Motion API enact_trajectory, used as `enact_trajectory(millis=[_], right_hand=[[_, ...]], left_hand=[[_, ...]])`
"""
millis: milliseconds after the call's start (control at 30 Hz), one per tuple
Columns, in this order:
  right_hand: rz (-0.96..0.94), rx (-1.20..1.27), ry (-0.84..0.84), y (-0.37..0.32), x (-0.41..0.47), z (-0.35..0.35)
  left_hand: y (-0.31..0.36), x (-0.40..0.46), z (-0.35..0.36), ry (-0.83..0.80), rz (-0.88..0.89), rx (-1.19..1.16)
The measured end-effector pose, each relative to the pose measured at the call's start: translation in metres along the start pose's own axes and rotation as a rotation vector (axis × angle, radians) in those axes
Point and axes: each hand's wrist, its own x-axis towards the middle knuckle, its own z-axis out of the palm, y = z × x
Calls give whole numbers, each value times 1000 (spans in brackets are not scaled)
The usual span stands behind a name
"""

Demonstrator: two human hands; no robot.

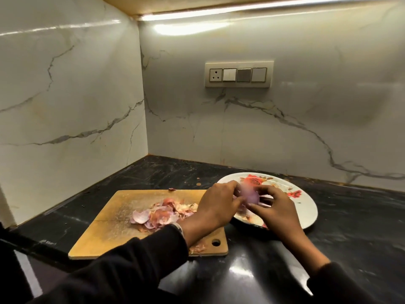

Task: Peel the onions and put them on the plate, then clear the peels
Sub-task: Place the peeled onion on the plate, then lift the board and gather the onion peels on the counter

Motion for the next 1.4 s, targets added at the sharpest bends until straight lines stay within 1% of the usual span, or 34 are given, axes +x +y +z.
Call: enact_trajectory(millis=[200,333,500,667,733,900,1000,1100,1167,1200,1267,1333,1400], right_hand=[[97,-106,-7,19,-1,-21],[180,-138,-59,27,-1,-23],[190,-194,-78,27,-2,-22],[184,-239,-93,21,-7,-23],[170,-258,-97,15,-9,-22],[164,-263,-112,1,-14,-22],[156,-274,-99,-7,-20,-21],[44,-249,27,-18,-31,-17],[-55,-169,59,-28,-41,-7],[-96,-134,34,-34,-46,-2],[-169,-104,-82,-44,-55,6],[-228,-112,-260,-50,-63,15],[-262,-163,-432,-52,-68,26]], left_hand=[[23,7,34,-41,-52,15],[28,6,40,-38,-27,50],[29,-1,43,-27,93,233],[24,-9,50,59,234,416],[20,-12,51,86,255,377],[16,-24,35,-22,188,222],[10,-35,21,-28,158,83],[7,-50,2,39,160,-34],[4,-64,-14,82,162,-78],[2,-73,-22,102,153,-97],[-8,-89,-37,136,115,-134],[-23,-107,-51,156,74,-135],[-39,-126,-65,125,7,-118]])
